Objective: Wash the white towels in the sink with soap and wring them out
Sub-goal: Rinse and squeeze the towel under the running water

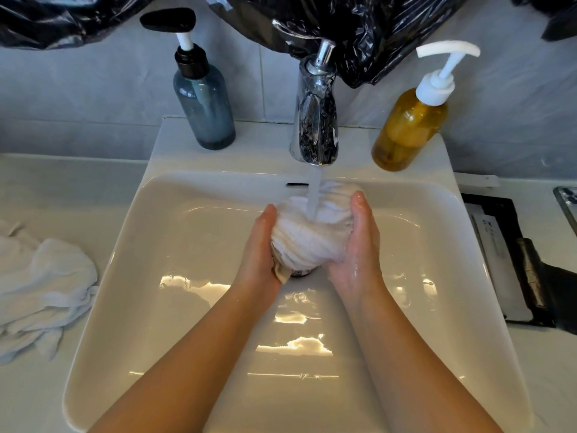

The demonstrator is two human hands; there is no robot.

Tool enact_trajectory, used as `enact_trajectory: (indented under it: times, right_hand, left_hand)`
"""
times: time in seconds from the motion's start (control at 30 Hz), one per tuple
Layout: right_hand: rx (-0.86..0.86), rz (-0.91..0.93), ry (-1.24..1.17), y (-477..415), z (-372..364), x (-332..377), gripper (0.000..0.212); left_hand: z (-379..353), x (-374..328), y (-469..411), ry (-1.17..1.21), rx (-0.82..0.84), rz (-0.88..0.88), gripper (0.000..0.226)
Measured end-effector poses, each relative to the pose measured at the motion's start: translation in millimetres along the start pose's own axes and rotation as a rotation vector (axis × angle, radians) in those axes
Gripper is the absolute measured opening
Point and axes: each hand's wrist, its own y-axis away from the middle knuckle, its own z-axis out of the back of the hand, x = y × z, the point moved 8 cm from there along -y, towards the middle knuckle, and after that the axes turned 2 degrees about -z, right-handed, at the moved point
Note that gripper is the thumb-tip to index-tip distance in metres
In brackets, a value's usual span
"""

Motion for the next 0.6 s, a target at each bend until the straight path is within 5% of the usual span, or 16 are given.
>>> enact_trajectory:
  times: [0.1,0.47,0.6]
  right_hand:
    - [-0.052,-0.019,-0.046,-3.1,10.1,5.1,0.054]
    - [-0.132,0.044,-0.117,-14.6,27.4,21.9,0.075]
    - [-0.026,0.095,-0.015,-10.4,11.7,19.8,0.047]
  left_hand:
    - [-14.3,2.3,-2.1,-0.027,0.007,0.049,0.054]
    - [-53.7,-1.1,-10.4,-0.032,0.004,0.111,0.052]
    - [-44.3,-6.0,-6.4,-0.041,0.055,0.128,0.055]
